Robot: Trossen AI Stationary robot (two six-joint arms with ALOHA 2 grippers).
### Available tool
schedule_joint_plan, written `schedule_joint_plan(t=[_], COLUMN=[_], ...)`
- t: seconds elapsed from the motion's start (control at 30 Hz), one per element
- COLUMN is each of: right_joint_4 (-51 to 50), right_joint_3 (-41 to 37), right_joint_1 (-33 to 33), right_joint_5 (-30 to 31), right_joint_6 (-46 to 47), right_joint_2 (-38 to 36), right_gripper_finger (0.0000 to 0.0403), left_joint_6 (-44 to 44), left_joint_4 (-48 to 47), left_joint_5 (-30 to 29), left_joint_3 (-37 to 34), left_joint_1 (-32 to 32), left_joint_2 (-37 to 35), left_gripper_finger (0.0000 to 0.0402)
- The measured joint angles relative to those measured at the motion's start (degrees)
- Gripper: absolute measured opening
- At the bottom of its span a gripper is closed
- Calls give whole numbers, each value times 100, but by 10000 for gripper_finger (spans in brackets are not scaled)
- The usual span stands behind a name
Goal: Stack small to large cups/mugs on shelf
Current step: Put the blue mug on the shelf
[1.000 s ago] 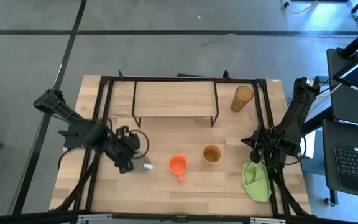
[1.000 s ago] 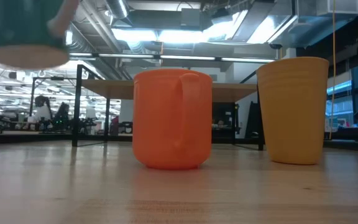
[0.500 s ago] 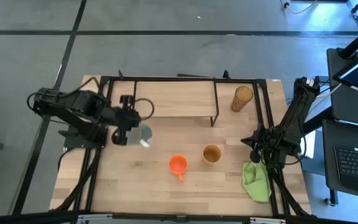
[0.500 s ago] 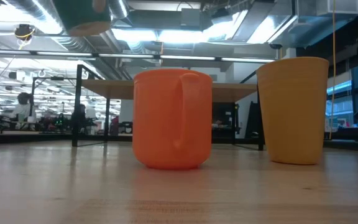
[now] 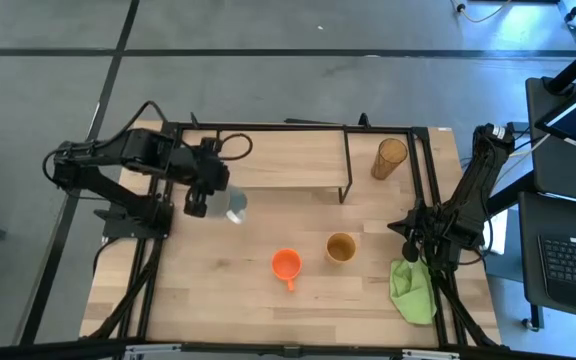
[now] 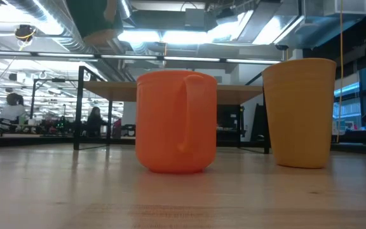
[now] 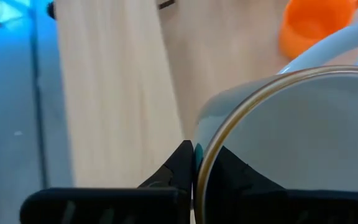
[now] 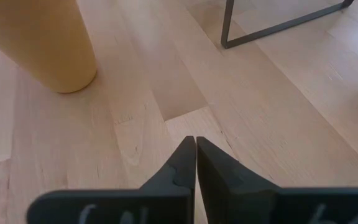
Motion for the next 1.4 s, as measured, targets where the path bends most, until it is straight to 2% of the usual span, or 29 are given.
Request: schedule_joint_plan(t=[0.17, 0.37, 0.7, 0.77, 0.93, 1.03, 1.23, 1.4], right_joint_4=[0, -2, -2, -2, 0, 0, -1, 0], right_joint_3=[0, 0, 0, 0, 0, 0, 0, 0], right_joint_1=[1, 2, 2, 0, 0, 1, 1, 2], right_joint_5=[0, 0, 1, 1, 2, 0, 0, 2], right_joint_6=[0, 1, 2, 1, 2, 1, 0, 1], right_joint_2=[-2, -1, -1, -1, -2, -2, -2, 0], right_gripper_finger=[16, 16, 16, 16, 16, 16, 16, 16], left_joint_6=[-875, -2613, -5344, -5828, -6833, -7474, -8890, -9614], left_joint_4=[-2, -50, -392, -187, 1272, 1747, 1681, 1852], left_joint_5=[225, 453, 531, 527, 511, 336, -48, -130], left_joint_3=[-2, -382, -1927, -2262, -2913, -3176, -3416, -3536], left_joint_1=[-167, -440, -1389, -1604, -2026, -2253, -2639, -2868], left_joint_2=[0, 7, 6, 4, 4, 10, 20, 19], left_gripper_finger=[20, 20, 20, 20, 20, 20, 20, 20])
